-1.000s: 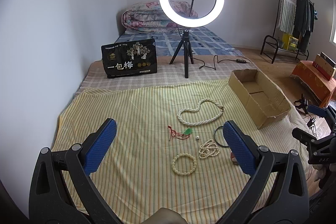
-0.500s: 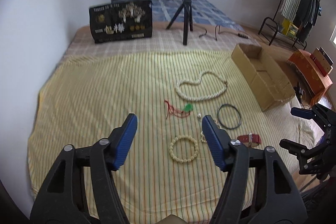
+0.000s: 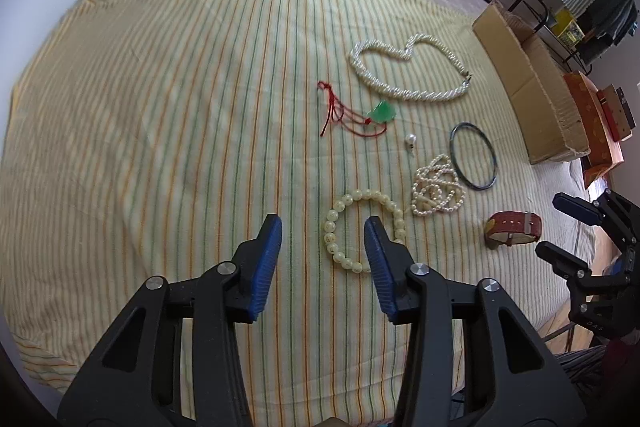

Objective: Organize jewelry
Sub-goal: 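Grasp the red watch strap with the right tool while the left grasps the bead bracelet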

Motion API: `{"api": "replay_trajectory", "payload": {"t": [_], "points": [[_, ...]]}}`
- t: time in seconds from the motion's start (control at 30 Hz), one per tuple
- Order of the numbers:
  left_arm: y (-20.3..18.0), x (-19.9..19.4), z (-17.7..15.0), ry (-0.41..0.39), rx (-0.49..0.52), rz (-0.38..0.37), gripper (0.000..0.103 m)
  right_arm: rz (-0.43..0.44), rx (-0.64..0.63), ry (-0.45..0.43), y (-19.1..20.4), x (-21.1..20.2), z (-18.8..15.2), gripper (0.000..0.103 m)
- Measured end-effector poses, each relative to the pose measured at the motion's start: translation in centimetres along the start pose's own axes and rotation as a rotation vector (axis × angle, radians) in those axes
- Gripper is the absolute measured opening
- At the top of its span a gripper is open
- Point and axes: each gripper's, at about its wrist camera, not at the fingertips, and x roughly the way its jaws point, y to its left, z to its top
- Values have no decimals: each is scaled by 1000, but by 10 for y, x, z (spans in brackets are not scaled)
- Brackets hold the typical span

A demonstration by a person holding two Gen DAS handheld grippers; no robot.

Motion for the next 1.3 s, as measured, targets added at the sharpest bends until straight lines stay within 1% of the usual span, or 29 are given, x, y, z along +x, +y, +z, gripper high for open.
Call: {"api": "replay_trajectory", "payload": {"t": [0.07,0.17,0.23,0.27,0.3,0.43,0.57,0.6,0.73,0.8,0.83,0.9,1.0,1.13,1.3], "points": [[1,8,-1,25,-11,-6,42,2,-2,6,-1,2,0,44],[0,14,-2,40,-2,2,42,-2,-10,13,0,6,0,43],[0,18,-3,55,-3,3,41,-2,-15,16,1,8,0,40],[1,20,-3,60,-4,6,38,-2,-20,19,2,9,1,38],[1,22,-3,64,-2,13,36,-3,-26,21,2,9,1,38],[3,27,-1,65,0,27,36,-4,-43,25,6,13,3,37],[2,29,1,66,1,27,35,-5,-59,37,8,19,4,34],[3,30,1,65,3,32,32,-4,-62,39,9,20,4,33],[-1,34,2,58,18,51,27,-3,-67,46,10,24,4,32],[-2,35,2,50,31,67,19,-4,-67,49,10,25,4,32],[-3,35,2,46,39,72,16,-3,-68,50,11,25,5,31],[-6,35,1,40,54,79,6,-4,-71,53,12,26,5,28],[-10,36,2,31,68,87,5,-8,-78,57,13,27,4,27],[-10,34,1,26,68,75,5,-8,-71,58,11,27,4,26],[-15,35,-2,20,104,91,6,-18,-70,62,11,29,4,25]]}}
